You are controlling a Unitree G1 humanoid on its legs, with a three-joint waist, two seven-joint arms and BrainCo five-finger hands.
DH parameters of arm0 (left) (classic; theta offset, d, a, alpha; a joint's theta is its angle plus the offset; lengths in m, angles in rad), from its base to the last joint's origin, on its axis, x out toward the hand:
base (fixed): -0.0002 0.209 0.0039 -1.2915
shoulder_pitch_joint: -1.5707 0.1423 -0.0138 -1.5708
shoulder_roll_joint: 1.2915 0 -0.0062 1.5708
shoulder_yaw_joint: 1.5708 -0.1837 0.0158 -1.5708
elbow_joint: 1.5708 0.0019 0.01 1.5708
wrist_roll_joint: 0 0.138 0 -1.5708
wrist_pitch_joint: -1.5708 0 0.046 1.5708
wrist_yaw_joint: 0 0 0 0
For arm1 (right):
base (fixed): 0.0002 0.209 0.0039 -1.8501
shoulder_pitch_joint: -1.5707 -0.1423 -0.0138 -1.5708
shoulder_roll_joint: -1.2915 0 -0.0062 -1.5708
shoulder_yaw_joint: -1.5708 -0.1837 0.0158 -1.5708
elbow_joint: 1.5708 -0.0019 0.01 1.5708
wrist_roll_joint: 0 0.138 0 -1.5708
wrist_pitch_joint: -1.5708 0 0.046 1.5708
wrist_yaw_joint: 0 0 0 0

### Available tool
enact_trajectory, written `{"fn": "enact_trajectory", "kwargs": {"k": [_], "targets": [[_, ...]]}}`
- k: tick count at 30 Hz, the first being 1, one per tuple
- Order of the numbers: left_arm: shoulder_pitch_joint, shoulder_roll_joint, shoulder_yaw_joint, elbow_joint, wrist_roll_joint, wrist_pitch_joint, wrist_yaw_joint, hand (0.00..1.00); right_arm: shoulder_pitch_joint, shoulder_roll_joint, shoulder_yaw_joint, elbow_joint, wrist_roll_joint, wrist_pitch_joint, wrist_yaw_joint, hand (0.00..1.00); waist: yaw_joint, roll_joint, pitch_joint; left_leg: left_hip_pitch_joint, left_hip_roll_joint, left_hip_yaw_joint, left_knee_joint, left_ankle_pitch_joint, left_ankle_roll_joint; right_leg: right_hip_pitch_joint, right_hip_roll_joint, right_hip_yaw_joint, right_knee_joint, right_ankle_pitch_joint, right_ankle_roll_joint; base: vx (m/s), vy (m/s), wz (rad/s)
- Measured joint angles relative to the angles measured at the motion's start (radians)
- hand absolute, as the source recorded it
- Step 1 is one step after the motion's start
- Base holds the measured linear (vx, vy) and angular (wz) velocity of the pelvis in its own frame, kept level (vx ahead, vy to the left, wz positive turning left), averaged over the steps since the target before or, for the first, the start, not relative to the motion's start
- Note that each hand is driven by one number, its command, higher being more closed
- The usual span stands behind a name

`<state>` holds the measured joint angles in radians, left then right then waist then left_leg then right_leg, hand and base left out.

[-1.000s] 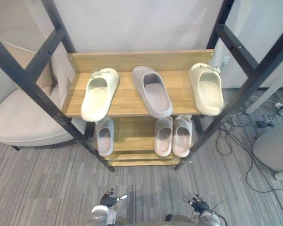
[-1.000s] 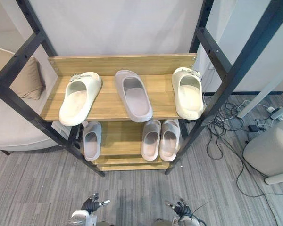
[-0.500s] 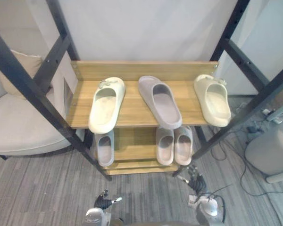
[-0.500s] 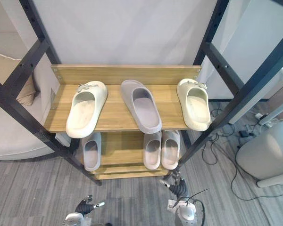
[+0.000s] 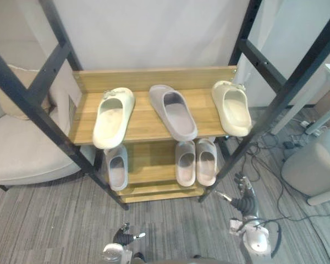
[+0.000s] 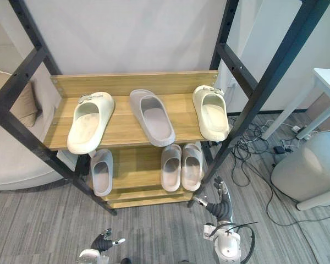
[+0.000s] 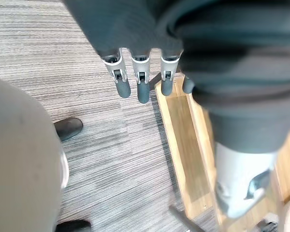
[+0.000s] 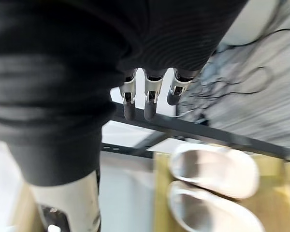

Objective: Organize the slippers on the shoe rack

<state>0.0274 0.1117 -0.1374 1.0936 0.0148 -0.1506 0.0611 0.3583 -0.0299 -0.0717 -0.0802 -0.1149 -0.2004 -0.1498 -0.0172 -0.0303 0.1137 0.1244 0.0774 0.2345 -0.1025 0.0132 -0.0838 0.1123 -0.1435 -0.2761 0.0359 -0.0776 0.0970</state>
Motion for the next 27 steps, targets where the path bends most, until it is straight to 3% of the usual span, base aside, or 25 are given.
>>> {"fn": "enact_trajectory", "kwargs": {"k": [6,13,20,27], "targets": [[0.009,0.005,-0.001,0.0,0.005,-0.008,0.0,0.0,0.041,0.011,0.043,-0.163,-0.006,-0.024,0.0,0.0,0.0,-0.001,-0.004,-0.001,0.0,0.001,0.0,0.003,0.001,-0.008,0.0,0.01,0.011,0.001,0.0,-0.05,0.0,-0.01],[0.005,0.014,-0.049,-0.002,0.024,-0.02,-0.001,0.0,0.034,0.005,0.081,-0.34,-0.093,-0.048,-0.014,0.0,-0.001,-0.009,-0.01,-0.002,0.001,0.005,0.0,0.004,0.001,-0.016,-0.001,0.03,0.028,0.001,-0.001,0.0,0.0,0.0],[0.005,0.018,-0.049,-0.001,0.025,-0.02,-0.005,0.0,-0.14,-0.061,0.078,-0.347,-0.152,-0.051,-0.06,0.0,-0.001,-0.017,-0.013,0.0,-0.002,0.004,0.0,0.003,0.001,-0.014,-0.004,0.039,0.03,0.001,0.0,-0.01,-0.001,0.0],[0.006,0.018,-0.044,-0.002,0.025,-0.017,-0.007,0.0,-0.345,-0.127,0.07,-0.33,-0.159,-0.026,-0.108,0.0,0.006,-0.017,-0.013,-0.011,-0.003,-0.029,0.0,0.009,0.007,-0.006,-0.006,0.014,0.031,0.0,0.001,-0.02,-0.011,0.13]]}}
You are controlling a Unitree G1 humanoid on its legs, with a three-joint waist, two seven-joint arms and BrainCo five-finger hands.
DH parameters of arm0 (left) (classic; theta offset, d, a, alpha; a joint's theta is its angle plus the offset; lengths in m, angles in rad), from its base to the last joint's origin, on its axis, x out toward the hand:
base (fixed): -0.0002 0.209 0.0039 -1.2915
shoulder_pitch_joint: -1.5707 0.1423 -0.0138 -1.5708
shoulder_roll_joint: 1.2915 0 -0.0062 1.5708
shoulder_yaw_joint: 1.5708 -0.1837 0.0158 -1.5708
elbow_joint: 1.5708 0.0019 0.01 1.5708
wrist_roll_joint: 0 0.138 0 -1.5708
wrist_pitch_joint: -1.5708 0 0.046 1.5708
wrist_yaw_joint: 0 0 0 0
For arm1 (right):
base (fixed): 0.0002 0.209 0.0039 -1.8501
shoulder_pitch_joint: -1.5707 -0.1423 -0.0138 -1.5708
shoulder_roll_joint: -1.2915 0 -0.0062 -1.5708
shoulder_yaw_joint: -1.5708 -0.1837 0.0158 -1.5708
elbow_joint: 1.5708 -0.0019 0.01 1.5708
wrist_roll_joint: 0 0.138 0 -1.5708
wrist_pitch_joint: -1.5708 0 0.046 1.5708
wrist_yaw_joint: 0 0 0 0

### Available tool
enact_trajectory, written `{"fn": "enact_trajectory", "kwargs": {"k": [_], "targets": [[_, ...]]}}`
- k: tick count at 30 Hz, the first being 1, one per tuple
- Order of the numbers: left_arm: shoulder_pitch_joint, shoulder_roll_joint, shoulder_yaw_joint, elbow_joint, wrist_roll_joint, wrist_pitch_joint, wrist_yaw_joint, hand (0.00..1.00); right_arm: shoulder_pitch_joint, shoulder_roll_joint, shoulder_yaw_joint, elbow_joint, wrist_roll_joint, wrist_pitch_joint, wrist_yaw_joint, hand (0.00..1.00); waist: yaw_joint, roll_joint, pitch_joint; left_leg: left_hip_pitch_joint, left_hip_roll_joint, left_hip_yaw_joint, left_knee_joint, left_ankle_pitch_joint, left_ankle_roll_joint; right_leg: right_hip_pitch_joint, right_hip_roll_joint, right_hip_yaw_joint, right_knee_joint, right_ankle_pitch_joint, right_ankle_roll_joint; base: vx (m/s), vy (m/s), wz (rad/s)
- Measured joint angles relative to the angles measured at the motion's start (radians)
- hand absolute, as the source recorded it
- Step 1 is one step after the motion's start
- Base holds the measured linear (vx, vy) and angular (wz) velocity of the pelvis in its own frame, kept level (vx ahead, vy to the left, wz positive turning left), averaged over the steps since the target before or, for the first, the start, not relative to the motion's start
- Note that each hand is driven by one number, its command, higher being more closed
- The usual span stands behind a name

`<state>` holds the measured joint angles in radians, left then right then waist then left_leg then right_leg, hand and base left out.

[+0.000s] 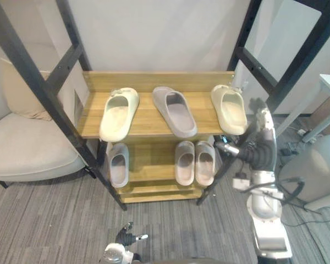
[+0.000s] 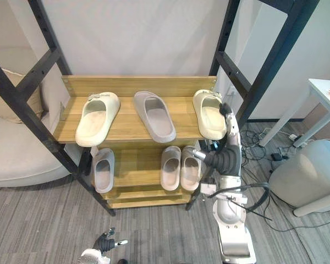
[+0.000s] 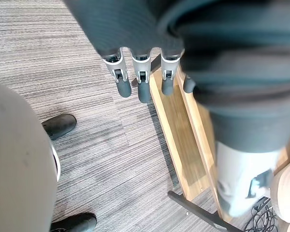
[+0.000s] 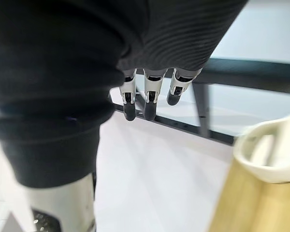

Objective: Organize the slippers on the shoe rack

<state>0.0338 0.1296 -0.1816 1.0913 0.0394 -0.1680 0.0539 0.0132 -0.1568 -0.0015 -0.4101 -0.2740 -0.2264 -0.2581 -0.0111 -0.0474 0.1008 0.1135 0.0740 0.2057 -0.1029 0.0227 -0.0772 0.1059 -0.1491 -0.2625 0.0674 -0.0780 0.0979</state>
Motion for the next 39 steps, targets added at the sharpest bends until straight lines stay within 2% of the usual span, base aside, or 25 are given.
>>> {"fn": "enact_trajectory", "kwargs": {"k": [3,7,17,28,39], "targets": [[0.001,0.0,0.021,-0.004,-0.001,0.0,-0.001,0.0,-0.086,-0.037,-0.023,0.086,0.0,0.015,-0.011,0.0,0.01,-0.004,0.003,-0.013,-0.002,-0.02,0.0,0.008,0.002,-0.002,-0.001,-0.01,-0.001,0.0,0.0,-0.02,-0.01,0.2],[0.002,-0.003,0.049,-0.011,-0.001,0.001,-0.003,0.0,-0.233,-0.088,-0.045,0.287,-0.001,0.055,-0.044,0.0,0.017,-0.005,0.006,-0.045,-0.009,-0.06,-0.005,0.023,0.004,-0.008,-0.004,-0.051,-0.006,0.0,0.0,-0.03,-0.009,0.25],[0.01,-0.006,0.085,-0.044,-0.004,-0.001,-0.003,0.0,-0.437,-0.132,-0.075,0.597,0.001,0.101,-0.1,0.0,0.039,-0.007,0.021,-0.081,-0.018,-0.108,-0.001,0.034,0.003,0.001,-0.005,-0.104,-0.037,0.001,0.0,0.01,-0.002,0.17],[0.008,-0.002,0.086,-0.085,-0.02,-0.004,-0.009,0.0,-0.685,-0.168,-0.072,0.898,0.059,0.106,-0.102,0.0,0.052,-0.013,0.067,-0.113,-0.023,-0.135,-0.001,0.041,0.003,-0.011,-0.007,-0.136,-0.042,0.003,-0.002,0.0,0.005,0.08],[-0.008,0.011,0.087,-0.117,-0.046,-0.018,-0.003,0.0,-0.884,-0.182,-0.001,1.066,0.082,0.118,-0.062,0.0,0.07,-0.032,0.128,-0.134,-0.026,-0.165,-0.007,0.058,0.0,-0.014,-0.008,-0.167,-0.042,0.005,-0.001,-0.03,0.004,0.09]]}}
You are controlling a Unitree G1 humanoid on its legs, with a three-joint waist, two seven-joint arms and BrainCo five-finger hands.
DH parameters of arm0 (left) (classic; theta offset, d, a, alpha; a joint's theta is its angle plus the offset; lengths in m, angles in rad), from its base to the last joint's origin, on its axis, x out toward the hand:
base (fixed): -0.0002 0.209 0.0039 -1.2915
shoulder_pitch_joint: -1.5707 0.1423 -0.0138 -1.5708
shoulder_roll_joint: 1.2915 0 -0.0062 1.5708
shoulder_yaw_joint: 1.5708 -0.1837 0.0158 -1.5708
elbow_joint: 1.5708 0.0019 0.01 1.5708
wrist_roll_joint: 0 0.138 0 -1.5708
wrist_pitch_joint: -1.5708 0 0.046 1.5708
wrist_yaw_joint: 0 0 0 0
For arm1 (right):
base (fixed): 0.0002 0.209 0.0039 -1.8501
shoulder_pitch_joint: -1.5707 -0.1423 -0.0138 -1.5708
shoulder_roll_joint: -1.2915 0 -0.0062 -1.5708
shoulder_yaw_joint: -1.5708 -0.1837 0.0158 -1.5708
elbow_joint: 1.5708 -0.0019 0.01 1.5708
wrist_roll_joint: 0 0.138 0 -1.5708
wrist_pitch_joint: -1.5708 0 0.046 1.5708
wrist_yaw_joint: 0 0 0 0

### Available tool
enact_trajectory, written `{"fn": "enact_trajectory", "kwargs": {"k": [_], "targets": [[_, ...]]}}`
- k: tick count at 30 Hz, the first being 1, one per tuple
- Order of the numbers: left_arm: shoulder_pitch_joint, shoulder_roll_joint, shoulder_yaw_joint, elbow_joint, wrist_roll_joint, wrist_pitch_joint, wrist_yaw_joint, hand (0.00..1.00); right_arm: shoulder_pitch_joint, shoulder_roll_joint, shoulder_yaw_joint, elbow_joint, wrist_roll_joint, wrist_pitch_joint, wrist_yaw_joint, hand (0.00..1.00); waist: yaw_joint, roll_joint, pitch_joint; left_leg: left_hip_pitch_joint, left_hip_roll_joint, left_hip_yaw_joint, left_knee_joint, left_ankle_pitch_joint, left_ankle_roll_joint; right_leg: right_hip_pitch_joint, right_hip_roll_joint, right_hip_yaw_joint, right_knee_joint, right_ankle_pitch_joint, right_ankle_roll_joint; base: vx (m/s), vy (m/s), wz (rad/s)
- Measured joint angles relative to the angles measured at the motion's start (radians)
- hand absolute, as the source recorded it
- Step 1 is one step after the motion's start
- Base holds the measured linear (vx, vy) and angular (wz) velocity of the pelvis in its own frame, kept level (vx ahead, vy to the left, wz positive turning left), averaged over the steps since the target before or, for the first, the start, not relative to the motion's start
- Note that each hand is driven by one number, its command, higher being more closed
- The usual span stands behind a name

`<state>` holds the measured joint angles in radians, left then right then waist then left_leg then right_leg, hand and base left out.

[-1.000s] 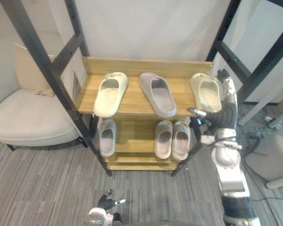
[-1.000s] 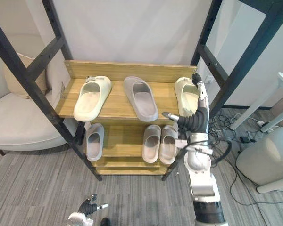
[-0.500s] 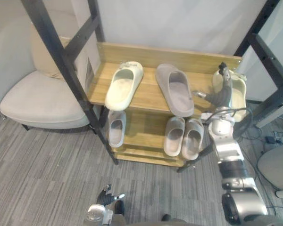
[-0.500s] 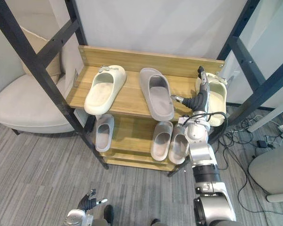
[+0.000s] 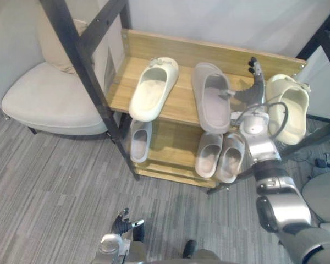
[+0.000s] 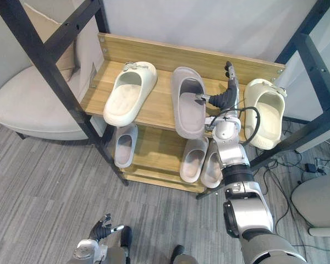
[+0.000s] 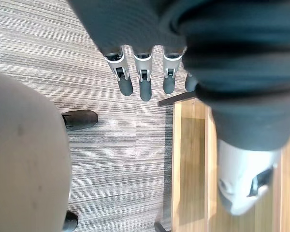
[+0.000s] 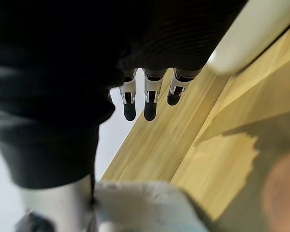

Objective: Organize the slippers on the shoe rack

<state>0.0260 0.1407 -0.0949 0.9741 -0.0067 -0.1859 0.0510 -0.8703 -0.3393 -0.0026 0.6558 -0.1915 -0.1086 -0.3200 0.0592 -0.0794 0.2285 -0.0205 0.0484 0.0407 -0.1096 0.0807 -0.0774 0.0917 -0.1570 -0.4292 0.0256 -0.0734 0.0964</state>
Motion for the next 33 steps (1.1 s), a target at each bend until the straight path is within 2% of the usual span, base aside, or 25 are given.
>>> {"fn": "enact_trajectory", "kwargs": {"k": [3,4,10,14,21,25,26,28,29,30,33], "targets": [[-0.002,0.002,0.0,-0.001,-0.013,0.001,0.007,0.0,-0.061,-0.001,0.048,0.054,0.035,-0.001,0.035,0.0,0.004,-0.003,0.004,-0.004,0.0,-0.001,0.0,0.003,-0.001,-0.001,0.0,-0.005,0.0,0.001,0.0,-0.03,0.006,0.04],[-0.002,0.003,0.0,-0.001,-0.015,0.001,0.007,0.0,-0.065,-0.001,0.051,0.06,0.036,-0.001,0.038,1.0,0.004,-0.004,0.005,-0.004,0.0,-0.002,0.0,0.003,-0.001,-0.001,0.0,-0.005,0.0,0.001,0.0,-0.03,0.004,0.04],[-0.016,0.012,0.0,-0.001,-0.021,0.0,0.007,0.0,-0.14,-0.019,0.127,0.117,0.038,-0.003,0.114,1.0,0.006,-0.016,0.032,-0.006,0.001,-0.012,-0.001,0.011,-0.001,-0.002,0.002,-0.009,0.004,0.002,-0.001,-0.03,0.002,0.02],[-0.024,0.016,0.0,0.0,-0.026,0.002,0.007,0.0,-0.158,-0.022,0.135,0.124,0.059,-0.004,0.125,1.0,0.015,-0.025,0.037,-0.006,0.001,-0.012,-0.001,0.011,-0.001,-0.002,0.002,-0.009,0.004,0.002,-0.001,-0.01,0.001,0.0],[-0.025,0.016,0.0,0.0,-0.026,0.004,0.007,0.0,-0.152,-0.039,0.167,0.098,0.096,-0.017,0.129,1.0,0.015,-0.026,0.038,-0.005,0.003,0.001,-0.001,0.011,-0.002,-0.002,0.001,-0.007,0.003,0.002,-0.001,0.0,0.0,-0.01],[-0.025,0.017,0.0,0.0,-0.026,0.004,0.006,0.0,-0.046,-0.04,0.168,-0.062,0.115,-0.021,0.136,1.0,0.006,-0.029,0.039,0.001,0.003,0.009,-0.001,0.011,-0.002,0.0,0.0,0.0,0.004,0.002,-0.001,-0.01,0.005,-0.05],[-0.025,0.018,0.0,0.0,-0.026,0.006,0.005,0.0,0.021,-0.039,0.165,-0.153,0.115,-0.028,0.136,1.0,0.0,-0.03,0.039,0.005,0.004,0.014,0.0,0.011,-0.002,0.001,0.0,0.004,0.003,0.005,0.001,-0.02,0.009,-0.07],[-0.025,0.018,0.0,0.001,-0.025,0.007,0.004,0.0,0.069,-0.039,0.162,-0.214,0.112,-0.031,0.134,1.0,-0.004,-0.03,0.039,0.007,0.004,0.02,0.0,0.011,-0.002,0.001,0.0,0.008,0.003,0.007,0.001,-0.02,0.014,-0.12],[-0.025,0.019,0.0,0.002,-0.025,0.01,0.003,0.0,0.153,-0.038,0.16,-0.321,0.111,-0.036,0.132,1.0,-0.01,-0.03,0.038,0.012,0.005,0.034,0.0,0.011,-0.002,-0.001,0.0,0.02,0.003,0.013,0.003,-0.02,0.015,-0.14],[-0.025,0.019,0.0,0.002,-0.025,0.01,0.003,0.0,0.158,-0.038,0.16,-0.328,0.11,-0.036,0.132,1.0,-0.01,-0.03,0.038,0.012,0.005,0.034,0.0,0.011,-0.002,-0.001,0.0,0.021,0.003,0.013,0.002,-0.04,0.024,-0.18],[-0.024,0.02,0.0,0.016,-0.022,0.016,0.001,0.0,0.304,-0.034,0.142,-0.51,0.091,-0.042,0.137,1.0,-0.024,-0.031,0.037,0.02,0.011,0.042,0.004,0.011,-0.001,-0.003,0.001,0.04,0.003,0.022,0.0,-0.04,0.016,-0.16]]}}
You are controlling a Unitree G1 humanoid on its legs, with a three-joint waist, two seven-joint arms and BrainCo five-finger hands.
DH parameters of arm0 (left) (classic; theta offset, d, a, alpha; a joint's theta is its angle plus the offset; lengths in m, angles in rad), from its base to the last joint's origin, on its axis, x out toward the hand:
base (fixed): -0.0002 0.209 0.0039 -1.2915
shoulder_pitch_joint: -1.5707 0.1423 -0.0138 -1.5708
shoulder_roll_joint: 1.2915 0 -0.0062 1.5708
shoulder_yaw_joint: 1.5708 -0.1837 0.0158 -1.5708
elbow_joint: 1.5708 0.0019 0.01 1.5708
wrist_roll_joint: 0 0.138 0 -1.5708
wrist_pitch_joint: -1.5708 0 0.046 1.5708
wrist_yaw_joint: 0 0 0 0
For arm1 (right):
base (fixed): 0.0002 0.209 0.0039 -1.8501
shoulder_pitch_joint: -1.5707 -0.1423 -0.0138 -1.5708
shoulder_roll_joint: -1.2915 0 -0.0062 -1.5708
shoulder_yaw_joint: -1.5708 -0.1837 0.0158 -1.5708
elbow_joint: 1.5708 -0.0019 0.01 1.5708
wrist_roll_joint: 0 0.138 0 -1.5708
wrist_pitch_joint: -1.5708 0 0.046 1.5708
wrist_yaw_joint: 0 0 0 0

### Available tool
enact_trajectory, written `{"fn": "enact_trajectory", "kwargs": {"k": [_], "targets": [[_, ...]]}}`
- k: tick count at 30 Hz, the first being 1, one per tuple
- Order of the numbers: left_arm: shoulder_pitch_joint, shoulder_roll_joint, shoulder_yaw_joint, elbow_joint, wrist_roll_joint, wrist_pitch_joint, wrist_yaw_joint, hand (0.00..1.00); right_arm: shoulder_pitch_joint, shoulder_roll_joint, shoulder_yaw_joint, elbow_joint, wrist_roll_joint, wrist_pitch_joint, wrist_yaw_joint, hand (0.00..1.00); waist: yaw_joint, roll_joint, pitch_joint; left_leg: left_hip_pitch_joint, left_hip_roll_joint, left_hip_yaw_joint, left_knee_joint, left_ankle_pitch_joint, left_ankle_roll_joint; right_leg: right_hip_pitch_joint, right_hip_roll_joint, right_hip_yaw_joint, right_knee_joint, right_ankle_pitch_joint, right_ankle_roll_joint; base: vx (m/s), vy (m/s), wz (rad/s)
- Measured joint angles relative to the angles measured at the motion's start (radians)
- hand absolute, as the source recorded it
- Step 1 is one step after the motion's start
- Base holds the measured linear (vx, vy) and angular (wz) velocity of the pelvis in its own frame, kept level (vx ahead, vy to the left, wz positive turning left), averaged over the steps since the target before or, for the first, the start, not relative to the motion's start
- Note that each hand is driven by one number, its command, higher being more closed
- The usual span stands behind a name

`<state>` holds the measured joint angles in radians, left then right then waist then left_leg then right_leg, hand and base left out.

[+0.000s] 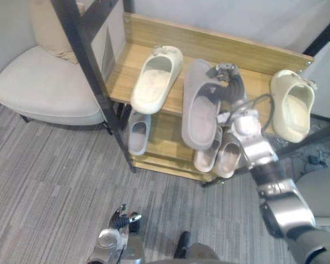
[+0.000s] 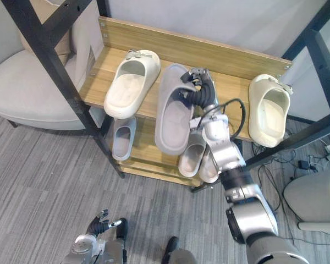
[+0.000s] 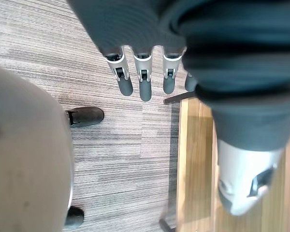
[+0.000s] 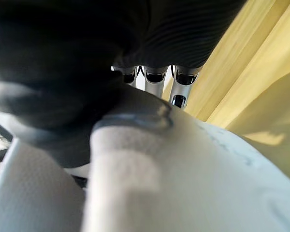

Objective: Organize the slippers on the shoe rack

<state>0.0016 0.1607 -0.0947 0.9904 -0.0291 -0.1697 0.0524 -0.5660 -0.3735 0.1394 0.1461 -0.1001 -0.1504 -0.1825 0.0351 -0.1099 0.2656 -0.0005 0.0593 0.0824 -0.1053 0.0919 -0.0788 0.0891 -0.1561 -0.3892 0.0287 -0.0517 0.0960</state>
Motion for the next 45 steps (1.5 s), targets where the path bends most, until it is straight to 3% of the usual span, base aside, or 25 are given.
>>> {"fn": "enact_trajectory", "kwargs": {"k": [5,10,18,20,22,23,25,26,32,39,42,45], "targets": [[0.001,0.001,-0.001,0.039,0.01,0.002,-0.016,0.0,0.183,0.003,-0.08,-0.301,-0.025,-0.045,0.006,1.0,-0.032,0.002,-0.028,0.001,0.01,0.021,-0.005,0.002,0.003,-0.02,0.009,0.035,0.003,0.009,-0.006,-0.07,0.011,-0.16],[0.005,-0.001,-0.006,0.062,0.035,0.002,-0.019,0.0,0.316,0.024,-0.077,-0.452,-0.038,-0.1,0.019,1.0,-0.038,0.002,-0.067,0.006,0.02,0.024,-0.004,0.003,0.003,-0.019,0.019,0.041,0.003,0.01,-0.007,-0.03,-0.002,-0.05],[0.012,-0.003,-0.052,0.068,0.046,-0.003,-0.038,0.0,0.5,0.074,0.109,-0.522,-0.015,-0.136,0.097,1.0,-0.035,0.021,-0.089,0.03,0.023,0.072,0.006,-0.013,0.003,-0.047,0.011,0.093,0.063,-0.01,-0.01,-0.03,0.017,-0.17],[0.002,-0.001,-0.059,0.065,0.044,-0.014,-0.038,0.0,0.531,0.083,0.178,-0.515,-0.015,-0.138,0.116,1.0,-0.035,0.027,-0.081,-0.058,0.029,0.074,0.162,-0.084,0.006,-0.106,-0.011,0.108,0.155,-0.047,-0.011,-0.08,-0.011,-0.07],[-0.018,-0.009,-0.062,0.062,0.041,-0.022,-0.038,0.0,0.524,0.084,0.217,-0.48,-0.014,-0.145,0.136,1.0,-0.034,0.053,-0.053,-0.141,0.047,0.074,0.342,-0.162,0.006,-0.145,-0.016,0.118,0.238,-0.08,-0.014,-0.12,-0.004,-0.07],[-0.037,-0.016,-0.07,0.061,0.033,-0.025,-0.037,0.0,0.511,0.085,0.241,-0.431,-0.013,-0.147,0.146,1.0,-0.033,0.079,-0.029,-0.208,0.07,0.07,0.467,-0.222,0.005,-0.191,-0.015,0.123,0.323,-0.12,-0.016,-0.15,0.017,-0.08],[-0.059,-0.016,-0.081,0.059,0.024,-0.033,-0.037,0.0,0.489,0.086,0.262,-0.365,-0.011,-0.143,0.153,1.0,-0.032,0.095,-0.005,-0.28,0.088,0.063,0.577,-0.271,0.004,-0.261,-0.022,0.131,0.43,-0.17,-0.019,-0.16,-0.001,-0.03],[-0.083,-0.011,-0.082,0.049,0.024,-0.039,-0.037,0.0,0.464,0.088,0.265,-0.323,-0.011,-0.135,0.162,1.0,-0.029,0.097,0.027,-0.336,0.094,0.053,0.654,-0.308,0.003,-0.319,-0.035,0.13,0.517,-0.214,-0.015,-0.15,-0.022,0.04],[-0.152,0.021,-0.089,-0.034,-0.022,-0.059,-0.035,0.0,0.267,0.057,0.262,-0.209,-0.019,-0.115,0.143,1.0,-0.025,0.107,0.12,-0.579,0.118,0.013,0.951,-0.407,0.013,-0.55,-0.083,0.14,0.833,-0.343,-0.028,-0.12,-0.017,0.07],[-0.227,0.034,-0.08,-0.123,-0.054,-0.095,0.032,0.0,-0.083,-0.06,0.216,0.026,-0.035,-0.104,0.05,1.0,-0.018,0.145,0.173,-0.855,0.12,-0.027,1.229,-0.483,0.037,-0.786,-0.143,0.138,1.106,-0.433,-0.031,-0.03,0.05,0.14],[-0.268,0.044,-0.077,-0.196,-0.083,-0.115,0.042,0.0,-0.253,-0.134,0.209,0.142,-0.037,-0.087,0.003,1.0,0.01,0.151,0.196,-0.995,0.104,-0.056,1.324,-0.493,0.046,-0.904,-0.173,0.137,1.214,-0.465,-0.032,-0.06,0.052,0.2],[-0.274,0.048,-0.072,-0.256,-0.107,-0.123,0.031,0.0,-0.309,-0.137,0.19,0.152,-0.038,-0.083,-0.028,1.0,0.03,0.151,0.199,-1.072,0.096,-0.063,1.374,-0.497,0.052,-0.979,-0.193,0.143,1.279,-0.485,-0.035,-0.06,0.036,0.17]]}}
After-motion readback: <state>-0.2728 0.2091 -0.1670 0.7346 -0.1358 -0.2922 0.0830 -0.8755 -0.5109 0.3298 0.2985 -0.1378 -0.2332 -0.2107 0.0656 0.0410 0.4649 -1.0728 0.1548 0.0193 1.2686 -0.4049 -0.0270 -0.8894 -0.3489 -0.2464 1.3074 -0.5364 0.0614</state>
